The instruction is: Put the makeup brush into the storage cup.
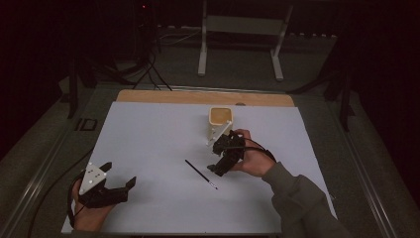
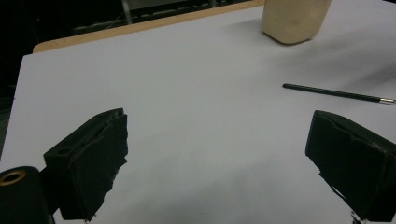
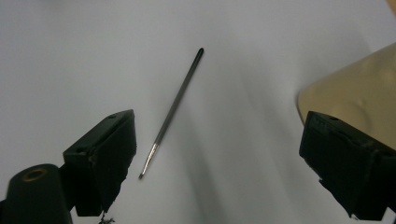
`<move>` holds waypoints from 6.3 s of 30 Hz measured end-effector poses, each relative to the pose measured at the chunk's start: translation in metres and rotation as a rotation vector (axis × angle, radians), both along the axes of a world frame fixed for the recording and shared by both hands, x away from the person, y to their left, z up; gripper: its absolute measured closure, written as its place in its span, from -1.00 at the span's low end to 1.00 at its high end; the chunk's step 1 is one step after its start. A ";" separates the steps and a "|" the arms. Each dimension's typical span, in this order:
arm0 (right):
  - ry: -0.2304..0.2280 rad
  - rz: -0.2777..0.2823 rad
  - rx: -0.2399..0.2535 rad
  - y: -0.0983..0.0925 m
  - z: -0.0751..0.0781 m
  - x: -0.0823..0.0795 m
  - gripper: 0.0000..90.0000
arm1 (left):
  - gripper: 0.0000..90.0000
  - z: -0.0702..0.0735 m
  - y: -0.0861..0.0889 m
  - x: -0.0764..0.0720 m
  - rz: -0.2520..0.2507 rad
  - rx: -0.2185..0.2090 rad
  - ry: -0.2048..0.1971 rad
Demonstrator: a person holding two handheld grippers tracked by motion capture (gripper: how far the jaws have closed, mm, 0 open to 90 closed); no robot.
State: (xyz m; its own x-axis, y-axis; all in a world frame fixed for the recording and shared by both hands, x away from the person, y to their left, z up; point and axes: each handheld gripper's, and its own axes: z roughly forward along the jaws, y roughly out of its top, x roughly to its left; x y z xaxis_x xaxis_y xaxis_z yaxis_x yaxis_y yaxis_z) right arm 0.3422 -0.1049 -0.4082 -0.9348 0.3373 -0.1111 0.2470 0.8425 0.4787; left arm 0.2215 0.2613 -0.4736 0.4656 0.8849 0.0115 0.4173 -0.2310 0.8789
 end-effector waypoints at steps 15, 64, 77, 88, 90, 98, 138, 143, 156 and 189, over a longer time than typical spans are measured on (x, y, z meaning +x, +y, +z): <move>0.051 0.030 -0.123 0.008 0.000 0.004 -0.76 | -0.85 0.000 0.000 0.000 -0.002 0.003 0.002; 0.126 0.066 -0.320 0.050 -0.076 0.012 -0.76 | -0.85 -0.001 -0.001 0.000 -0.010 0.003 0.004; 0.161 0.075 -0.358 0.054 -0.084 0.013 -0.65 | -0.85 -0.002 -0.002 0.000 -0.012 0.006 0.004; 0.237 0.134 -0.405 0.054 -0.082 0.011 0.81 | -0.85 -0.002 -0.003 0.000 -0.014 0.004 0.005; 0.257 0.119 -0.414 0.052 -0.082 0.014 0.90 | -0.85 -0.002 -0.003 0.000 -0.015 0.004 0.006; 0.236 0.143 -0.424 0.048 -0.080 0.013 0.91 | -0.85 -0.003 -0.003 0.002 -0.017 0.002 0.014; 0.128 0.176 -0.377 0.012 -0.008 0.003 0.91 | -0.85 0.040 -0.019 0.014 -0.161 -0.044 -0.047; 0.107 0.186 -0.371 0.010 0.003 0.004 0.91 | -0.85 0.047 -0.030 0.021 -0.205 -0.028 -0.059; 0.079 0.222 -0.390 0.010 0.013 0.001 0.91 | -0.85 0.050 -0.068 0.041 -0.344 0.032 -0.051; 0.067 0.311 -0.399 0.018 0.018 -0.007 0.91 | -0.70 0.038 -0.137 0.067 -0.588 0.119 0.044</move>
